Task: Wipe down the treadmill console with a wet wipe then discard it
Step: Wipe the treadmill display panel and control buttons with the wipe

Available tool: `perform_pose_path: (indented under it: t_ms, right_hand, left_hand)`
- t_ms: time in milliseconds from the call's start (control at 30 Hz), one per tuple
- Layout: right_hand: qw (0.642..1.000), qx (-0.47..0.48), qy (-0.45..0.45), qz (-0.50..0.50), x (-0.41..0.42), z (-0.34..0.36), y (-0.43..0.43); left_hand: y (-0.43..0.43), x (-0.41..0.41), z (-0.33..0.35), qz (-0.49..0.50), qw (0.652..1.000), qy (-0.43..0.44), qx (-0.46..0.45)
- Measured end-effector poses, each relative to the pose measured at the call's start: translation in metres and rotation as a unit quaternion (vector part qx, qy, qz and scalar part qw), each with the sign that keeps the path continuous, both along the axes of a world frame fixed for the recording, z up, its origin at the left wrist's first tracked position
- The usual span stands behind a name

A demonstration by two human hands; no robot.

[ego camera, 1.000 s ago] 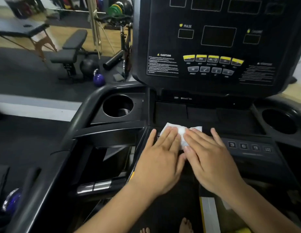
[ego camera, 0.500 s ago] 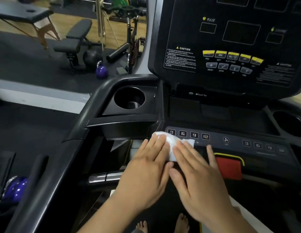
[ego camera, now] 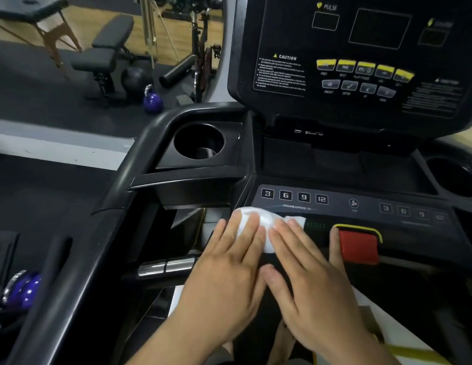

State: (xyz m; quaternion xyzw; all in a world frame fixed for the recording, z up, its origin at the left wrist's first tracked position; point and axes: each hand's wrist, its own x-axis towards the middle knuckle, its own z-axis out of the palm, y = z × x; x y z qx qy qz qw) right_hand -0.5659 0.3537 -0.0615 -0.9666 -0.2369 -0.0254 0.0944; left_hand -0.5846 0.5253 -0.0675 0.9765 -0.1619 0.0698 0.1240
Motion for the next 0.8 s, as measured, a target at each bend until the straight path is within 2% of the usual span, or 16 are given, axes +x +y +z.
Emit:
perform_pose_path:
  t_ms: [133, 267, 400, 567, 700, 800]
  right_hand:
    - [1.000, 0.013, -0.017, -0.023, 0.032, 0.005, 0.003]
    - [0.998, 0.031, -0.016, -0.043, 0.054, 0.006, 0.005]
    - [0.999, 0.040, -0.015, -0.021, 0.017, 0.002, 0.004]
    - [0.999, 0.006, -0.003, 0.044, -0.024, -0.009, 0.000]
    - [1.000, -0.016, -0.009, 0.019, 0.007, 0.000, -0.003]
    - [1.000, -0.012, -0.014, -0.012, 0.042, 0.008, 0.003]
  left_hand:
    - [-0.005, 0.039, 0.005, -0.002, 1.000, -0.010, 0.020]
    - [-0.008, 0.060, 0.008, 0.007, 1.000, 0.019, 0.022]
    - [0.002, 0.022, 0.006, 0.002, 0.999, 0.026, -0.043]
    - [0.017, -0.018, 0.002, 0.011, 0.994, 0.053, -0.100]
    - [0.008, 0.010, 0.004, 0.006, 0.997, 0.041, -0.068]
    - [-0.001, 0.046, 0.010, 0.014, 0.991, 0.063, -0.114]
